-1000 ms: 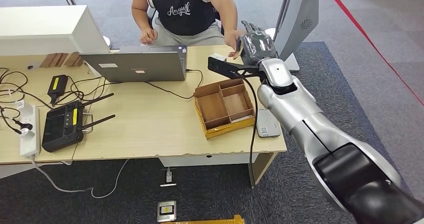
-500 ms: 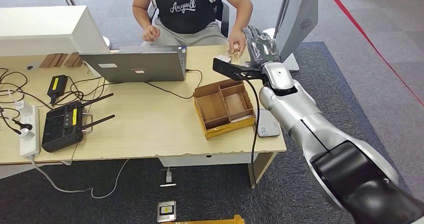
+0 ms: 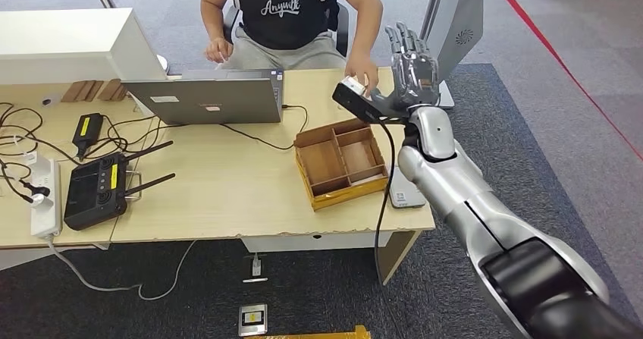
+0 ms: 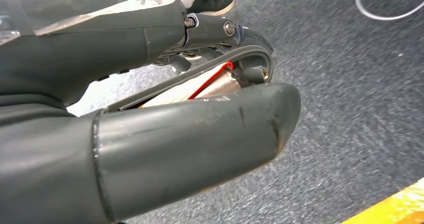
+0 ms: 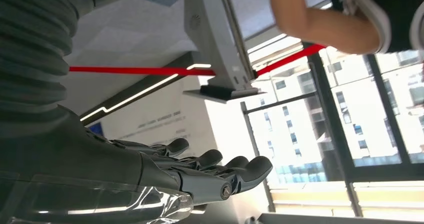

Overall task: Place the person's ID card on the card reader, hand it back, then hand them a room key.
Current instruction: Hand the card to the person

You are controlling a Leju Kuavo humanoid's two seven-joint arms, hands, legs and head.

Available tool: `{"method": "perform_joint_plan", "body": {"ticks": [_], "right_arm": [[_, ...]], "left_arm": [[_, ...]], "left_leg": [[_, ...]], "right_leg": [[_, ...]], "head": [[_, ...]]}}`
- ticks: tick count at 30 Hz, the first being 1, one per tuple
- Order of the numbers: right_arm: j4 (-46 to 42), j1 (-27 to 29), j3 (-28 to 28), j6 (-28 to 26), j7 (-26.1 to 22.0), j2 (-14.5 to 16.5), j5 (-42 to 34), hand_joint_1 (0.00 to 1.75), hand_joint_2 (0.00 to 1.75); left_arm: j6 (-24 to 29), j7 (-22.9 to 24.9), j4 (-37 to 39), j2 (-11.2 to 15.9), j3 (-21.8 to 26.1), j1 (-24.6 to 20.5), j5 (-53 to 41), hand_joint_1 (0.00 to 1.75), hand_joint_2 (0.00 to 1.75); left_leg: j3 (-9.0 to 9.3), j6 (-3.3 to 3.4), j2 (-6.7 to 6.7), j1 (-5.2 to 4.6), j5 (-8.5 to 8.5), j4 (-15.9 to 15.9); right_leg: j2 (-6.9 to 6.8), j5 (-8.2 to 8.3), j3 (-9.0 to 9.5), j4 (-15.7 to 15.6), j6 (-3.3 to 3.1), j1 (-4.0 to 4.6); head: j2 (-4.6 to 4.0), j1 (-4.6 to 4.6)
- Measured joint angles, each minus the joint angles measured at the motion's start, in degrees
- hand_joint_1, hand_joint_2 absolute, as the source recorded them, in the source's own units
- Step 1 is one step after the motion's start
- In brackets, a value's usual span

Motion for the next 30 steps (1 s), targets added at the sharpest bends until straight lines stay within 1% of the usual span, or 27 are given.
{"method": "perform_joint_plan", "body": {"ticks": [3,6,8,12,16,19,22,26,30], "right_arm": [[-5.3,4.0,-2.9,-1.9,3.6,-3.7,4.6,0.00,1.75],[-10.4,8.6,-6.9,-2.8,5.2,-7.9,7.1,0.00,1.75],[-14.0,12.9,-10.8,-4.2,6.2,-11.4,8.0,0.00,1.75],[-18.6,20.6,-19.1,-7.3,7.3,-17.5,6.9,0.00,1.75],[-20.5,27.0,-27.0,-7.7,7.3,-21.6,4.2,0.00,1.75],[-20.3,30.5,-32.9,-7.7,6.0,-23.1,3.0,0.00,1.75],[-19.2,32.2,-37.8,-7.6,5.4,-23.6,3.0,0.00,1.75],[-13.6,32.5,-42.1,-7.6,6.0,-23.5,3.5,0.00,1.75],[-8.3,33.0,-44.6,-7.6,6.7,-22.7,4.1,0.00,1.75]], "left_arm": [[0.1,0.4,0.0,0.0,0.5,0.4,0.8,0.00,0.00],[0.1,0.8,0.0,0.0,0.9,0.5,1.5,0.00,0.00],[0.2,1.1,0.0,0.0,1.3,0.7,2.2,0.00,0.00],[0.6,1.3,0.0,0.0,2.2,1.2,3.6,0.00,0.00],[1.1,1.9,0.0,0.1,3.3,1.2,4.9,0.00,0.00],[1.2,2.7,0.0,0.1,4.1,1.2,5.6,0.00,0.00],[1.3,3.6,0.0,0.1,4.8,1.1,6.3,0.00,0.00],[1.6,5.7,0.0,-0.2,5.7,1.1,7.7,0.00,0.00],[1.8,6.7,0.0,-0.5,6.6,1.1,8.4,0.00,0.00]], "left_leg": [[0.03,0.03,0.00,0.00,-0.02,0.0],[0.13,0.08,-0.02,0.00,-0.07,0.0],[0.13,0.12,-0.16,0.00,-0.09,0.1],[0.11,0.17,-0.17,-0.01,-0.19,0.1],[0.09,0.20,-0.17,-0.02,-0.24,0.1],[0.06,0.19,-0.14,-0.02,-0.24,0.1],[0.08,0.18,-0.10,-0.02,-0.25,0.1],[0.08,0.18,-0.09,-0.02,-0.24,0.1],[0.09,0.18,-0.06,-0.01,-0.24,0.0]], "right_leg": [[0.00,0.01,0.05,0.0,0.01,-0.01],[-0.02,0.00,0.14,-0.1,0.04,-0.01],[-0.18,-0.05,0.27,-0.2,0.10,0.00],[-0.21,-0.08,0.31,-0.2,0.14,-0.01],[-0.17,-0.09,0.31,-0.2,0.16,-0.02],[-0.17,-0.09,0.29,-0.2,0.16,-0.02],[-0.15,-0.10,0.26,-0.2,0.15,-0.01],[-0.13,-0.10,0.26,-0.2,0.15,-0.02],[-0.11,-0.10,0.27,-0.2,0.14,-0.02]], "head": [[0.00,0.04],[0.00,-0.05],[0.00,-0.02],[0.00,0.06],[0.00,0.05],[0.00,0.05],[0.00,0.04],[0.00,0.03],[0.00,0.00]]}}
